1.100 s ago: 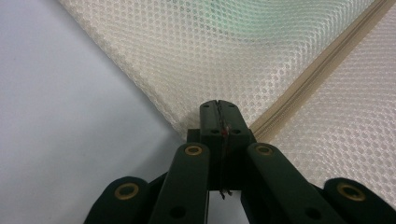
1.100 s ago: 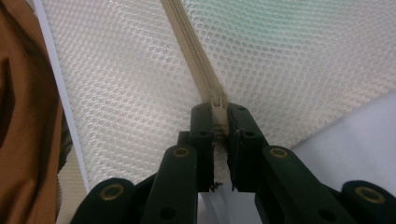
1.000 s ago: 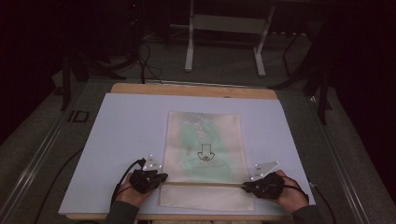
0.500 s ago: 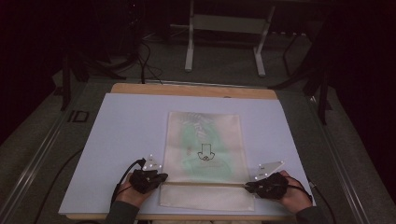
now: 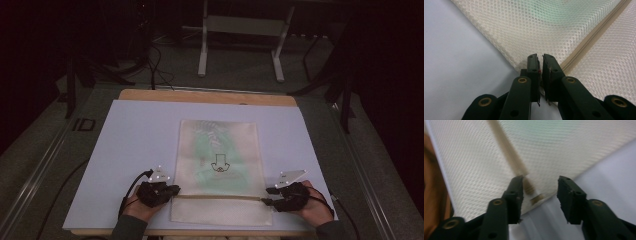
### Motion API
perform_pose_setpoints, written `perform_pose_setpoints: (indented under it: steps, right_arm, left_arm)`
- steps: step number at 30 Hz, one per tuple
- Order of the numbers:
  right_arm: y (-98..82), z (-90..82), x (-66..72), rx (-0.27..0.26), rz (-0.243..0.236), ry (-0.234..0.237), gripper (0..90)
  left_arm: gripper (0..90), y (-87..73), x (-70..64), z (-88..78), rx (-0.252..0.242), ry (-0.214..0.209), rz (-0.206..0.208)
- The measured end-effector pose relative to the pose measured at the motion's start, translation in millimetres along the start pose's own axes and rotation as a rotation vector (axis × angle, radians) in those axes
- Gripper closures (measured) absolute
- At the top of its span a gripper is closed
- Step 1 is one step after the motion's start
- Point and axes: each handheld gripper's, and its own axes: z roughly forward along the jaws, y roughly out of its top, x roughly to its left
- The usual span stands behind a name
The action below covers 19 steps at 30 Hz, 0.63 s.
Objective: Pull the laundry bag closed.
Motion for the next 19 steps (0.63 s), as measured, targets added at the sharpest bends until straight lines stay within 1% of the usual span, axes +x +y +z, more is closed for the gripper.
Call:
perform_pose_setpoints:
  steps: [1, 4, 6, 11, 15, 17, 18, 19]
  right_arm:
    - [-0.5, -0.9, -1.5, -0.010, 0.007, -0.006, 53.5]
    - [-1.8, -2.8, -4.4, -0.014, 0.032, -0.036, 51.6]
    - [-2.6, -4.0, -6.0, -0.019, 0.035, -0.040, 50.8]
    - [-5.1, -5.6, -9.3, -0.036, 0.040, -0.067, 49.9]
    - [-9.6, -5.3, -15.0, -0.040, 0.086, -0.099, 49.1]
    - [-12.4, -4.6, -18.9, -0.039, 0.120, -0.127, 47.5]
    - [-14.3, -4.1, -21.6, -0.042, 0.134, -0.137, 47.1]
    - [-16.2, -3.7, -23.6, -0.045, 0.152, -0.149, 46.4]
  left_arm:
    - [83.2, 0.1, -0.4, 0.2, -0.002, 0.001, 0.001]
    - [82.9, 0.5, -1.1, -0.3, 0.001, 0.009, 0.008]
    - [82.5, 0.9, -2.1, -0.8, 0.000, 0.018, 0.017]
    - [81.5, 2.1, -5.1, -2.9, 0.002, 0.057, 0.060]
    - [80.7, 1.7, -2.8, -7.8, -0.022, 0.094, 0.053]
    - [79.1, 0.4, 1.4, -11.5, -0.037, 0.131, 0.032]
    - [77.1, -0.7, 3.7, -12.9, -0.038, 0.172, 0.019]
    - [74.6, -1.9, 5.7, -13.3, -0.032, 0.229, 0.013]
